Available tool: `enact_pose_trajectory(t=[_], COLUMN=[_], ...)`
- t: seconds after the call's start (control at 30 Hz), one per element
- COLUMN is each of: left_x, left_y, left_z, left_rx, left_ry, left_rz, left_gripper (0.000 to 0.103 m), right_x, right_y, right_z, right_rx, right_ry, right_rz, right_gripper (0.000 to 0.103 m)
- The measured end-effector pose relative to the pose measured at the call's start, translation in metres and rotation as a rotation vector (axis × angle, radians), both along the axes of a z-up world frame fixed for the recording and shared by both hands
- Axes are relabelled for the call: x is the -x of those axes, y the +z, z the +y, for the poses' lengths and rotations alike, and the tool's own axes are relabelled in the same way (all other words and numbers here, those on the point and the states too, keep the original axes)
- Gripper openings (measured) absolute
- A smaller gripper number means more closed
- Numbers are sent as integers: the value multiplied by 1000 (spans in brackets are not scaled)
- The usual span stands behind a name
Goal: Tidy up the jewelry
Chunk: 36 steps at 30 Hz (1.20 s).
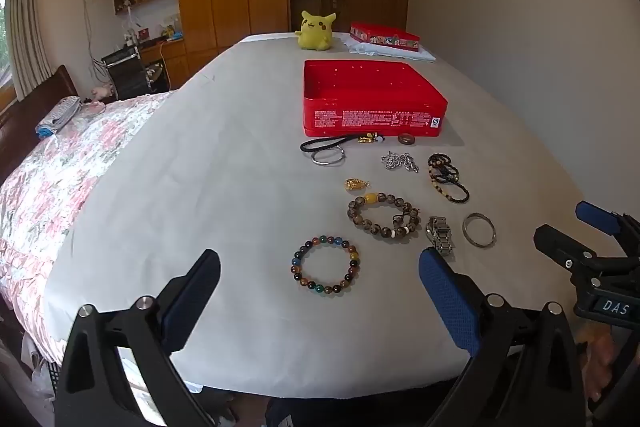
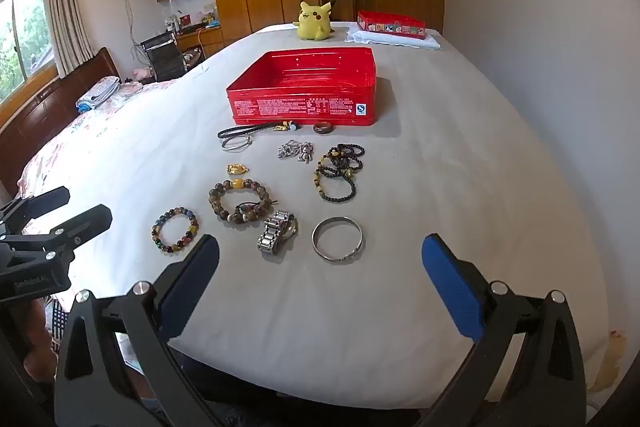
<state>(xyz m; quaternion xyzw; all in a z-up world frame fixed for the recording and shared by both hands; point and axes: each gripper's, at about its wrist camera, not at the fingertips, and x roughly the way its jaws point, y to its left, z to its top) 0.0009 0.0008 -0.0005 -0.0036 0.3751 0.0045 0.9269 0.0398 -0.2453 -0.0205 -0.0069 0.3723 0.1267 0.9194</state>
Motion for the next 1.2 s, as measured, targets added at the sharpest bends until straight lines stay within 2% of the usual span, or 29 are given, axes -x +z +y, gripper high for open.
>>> enact_pose_trajectory(t=[0.37,1.2], left_x=[4,-1], left_y=[-2,-2], left_z=[-5,-2], left_rx=[-27,-10], left_ry=[6,9], left_rz=[-12,-2], left_gripper=[99,99], right_x=[5,4], right_y=[1,0], right_z=[3,6], right_rx=[2,-1], right_ry=[16,31], right_rz=[-14,-5], right_gripper=[100,100])
